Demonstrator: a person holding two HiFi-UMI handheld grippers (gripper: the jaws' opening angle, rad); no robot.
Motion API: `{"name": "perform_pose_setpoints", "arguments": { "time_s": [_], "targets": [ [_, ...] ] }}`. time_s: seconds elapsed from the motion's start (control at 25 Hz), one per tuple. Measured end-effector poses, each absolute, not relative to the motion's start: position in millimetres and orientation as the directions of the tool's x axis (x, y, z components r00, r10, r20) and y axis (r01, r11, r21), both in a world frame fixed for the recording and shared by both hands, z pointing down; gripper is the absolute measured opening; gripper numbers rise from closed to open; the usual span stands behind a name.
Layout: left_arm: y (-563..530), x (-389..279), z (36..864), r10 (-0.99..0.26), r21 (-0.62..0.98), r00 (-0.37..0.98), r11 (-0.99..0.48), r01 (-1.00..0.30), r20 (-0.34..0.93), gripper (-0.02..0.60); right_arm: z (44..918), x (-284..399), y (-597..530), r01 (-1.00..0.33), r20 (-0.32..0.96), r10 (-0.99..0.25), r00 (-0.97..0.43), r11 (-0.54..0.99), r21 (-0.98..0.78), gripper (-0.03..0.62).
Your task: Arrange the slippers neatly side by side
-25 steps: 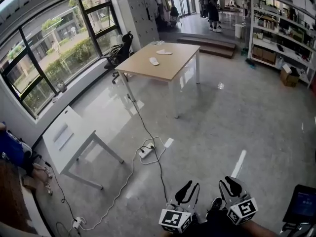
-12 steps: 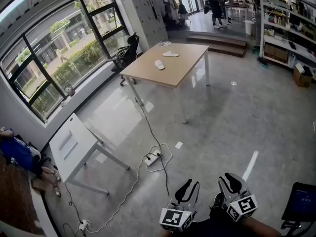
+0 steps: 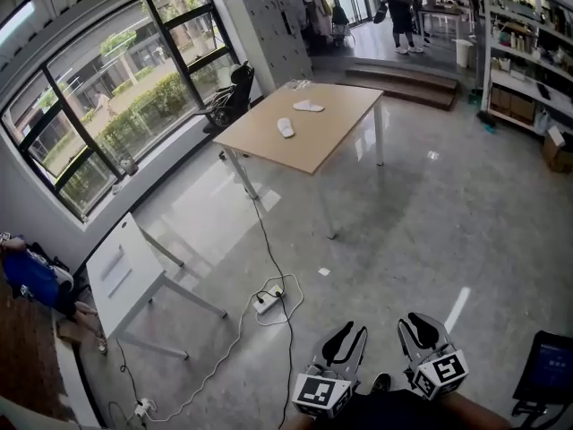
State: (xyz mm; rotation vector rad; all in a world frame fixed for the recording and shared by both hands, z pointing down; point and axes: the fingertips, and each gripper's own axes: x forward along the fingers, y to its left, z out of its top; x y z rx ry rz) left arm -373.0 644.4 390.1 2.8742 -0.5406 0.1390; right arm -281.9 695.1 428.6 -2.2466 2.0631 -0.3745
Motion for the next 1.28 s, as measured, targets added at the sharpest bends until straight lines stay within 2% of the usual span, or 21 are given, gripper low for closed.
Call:
{"name": "perform_pose_setpoints", "arguments": {
  "time_s": [0.28,0.76,1.28],
  "targets": [
    [610.7,-323.4,384.2,-0.380,0.196,0.914,-0.894,-0.403,0.144,0.107,428.5,-227.4,669.9,-0.968,0.124,-0.989,0.079,-0.105,-0.228,0.101],
    [503.7,-222.0,399.3,-0.282,0.225,0.955,-0.928,-0.297,0.095,0.107,440.3,-136.1,569.9,-0.967,0.165,-0.975,0.151,-0.180,-0.178,0.088],
    [353.4,-171.6,395.3,-0.312,0.266,0.947,-0.909,-0.321,0.078,0.114,427.4,-74.4,424.2,-0.970,0.168,-0.971,0.171,-0.195,-0.142,0.100]
  ]
}}
